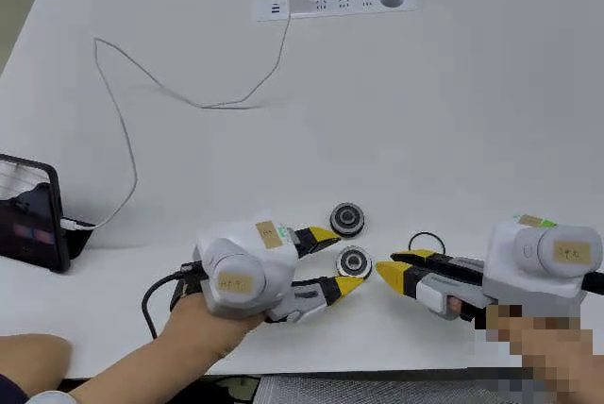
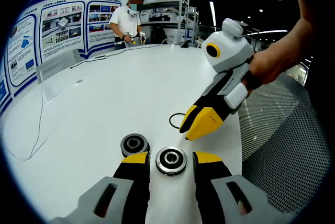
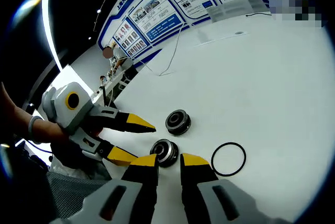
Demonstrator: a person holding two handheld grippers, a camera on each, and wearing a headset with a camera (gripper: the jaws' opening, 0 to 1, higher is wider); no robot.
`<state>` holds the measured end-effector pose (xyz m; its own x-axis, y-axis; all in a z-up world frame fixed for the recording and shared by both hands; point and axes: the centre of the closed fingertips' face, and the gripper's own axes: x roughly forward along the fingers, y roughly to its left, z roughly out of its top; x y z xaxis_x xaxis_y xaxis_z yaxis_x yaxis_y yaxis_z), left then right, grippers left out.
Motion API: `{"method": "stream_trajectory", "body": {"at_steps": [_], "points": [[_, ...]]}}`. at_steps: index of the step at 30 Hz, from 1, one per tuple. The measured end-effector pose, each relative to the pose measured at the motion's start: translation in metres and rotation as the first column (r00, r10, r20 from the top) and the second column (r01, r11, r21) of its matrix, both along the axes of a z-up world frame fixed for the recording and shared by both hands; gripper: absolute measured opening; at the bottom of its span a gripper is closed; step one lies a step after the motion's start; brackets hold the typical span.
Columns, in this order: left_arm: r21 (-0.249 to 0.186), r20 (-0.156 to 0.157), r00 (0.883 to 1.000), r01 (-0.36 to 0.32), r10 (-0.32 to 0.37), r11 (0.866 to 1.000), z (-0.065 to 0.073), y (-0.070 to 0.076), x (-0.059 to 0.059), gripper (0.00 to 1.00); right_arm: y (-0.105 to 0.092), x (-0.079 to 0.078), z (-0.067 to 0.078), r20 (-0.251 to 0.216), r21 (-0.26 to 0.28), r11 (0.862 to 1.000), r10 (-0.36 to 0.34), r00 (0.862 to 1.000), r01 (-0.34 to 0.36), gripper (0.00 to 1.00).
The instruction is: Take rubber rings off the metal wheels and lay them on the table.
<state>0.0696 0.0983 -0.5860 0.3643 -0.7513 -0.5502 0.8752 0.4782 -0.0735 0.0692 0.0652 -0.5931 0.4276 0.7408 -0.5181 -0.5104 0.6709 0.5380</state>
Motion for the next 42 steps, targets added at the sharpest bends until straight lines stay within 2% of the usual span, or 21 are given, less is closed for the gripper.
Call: {"method": "stream_trajectory", "body": {"at_steps": [9,15,21,33,42], "points": [[0.041,0.003,1.0,0.027,-0.027,0.999,-0.006,-0.004,0.001,0.22,0.002,-0.001,-0.001,-0.005,0.002,1.0,0.005,1.0,-0.005,0.17],[0.052,0.007,0.999,0.037,-0.037,0.998,-0.009,-0.005,0.002,0.21,0.002,-0.001,-0.003,-0.008,0.0,1.0,0.006,1.0,-0.006,0.17],[0.094,0.018,0.997,0.067,-0.069,0.993,-0.015,-0.004,0.0,0.17,0.003,-0.001,-0.004,-0.012,0.005,1.0,0.003,1.0,-0.003,0.17],[0.111,0.02,0.996,0.084,-0.087,0.99,-0.019,-0.006,0.001,0.14,0.002,-0.001,-0.006,-0.02,0.007,1.0,-0.006,1.0,0.006,0.16],[0.093,0.022,0.997,0.078,-0.08,0.993,-0.018,-0.005,0.001,0.14,0.005,-0.001,-0.011,-0.053,0.031,0.999,-0.026,0.998,0.028,0.16]]}}
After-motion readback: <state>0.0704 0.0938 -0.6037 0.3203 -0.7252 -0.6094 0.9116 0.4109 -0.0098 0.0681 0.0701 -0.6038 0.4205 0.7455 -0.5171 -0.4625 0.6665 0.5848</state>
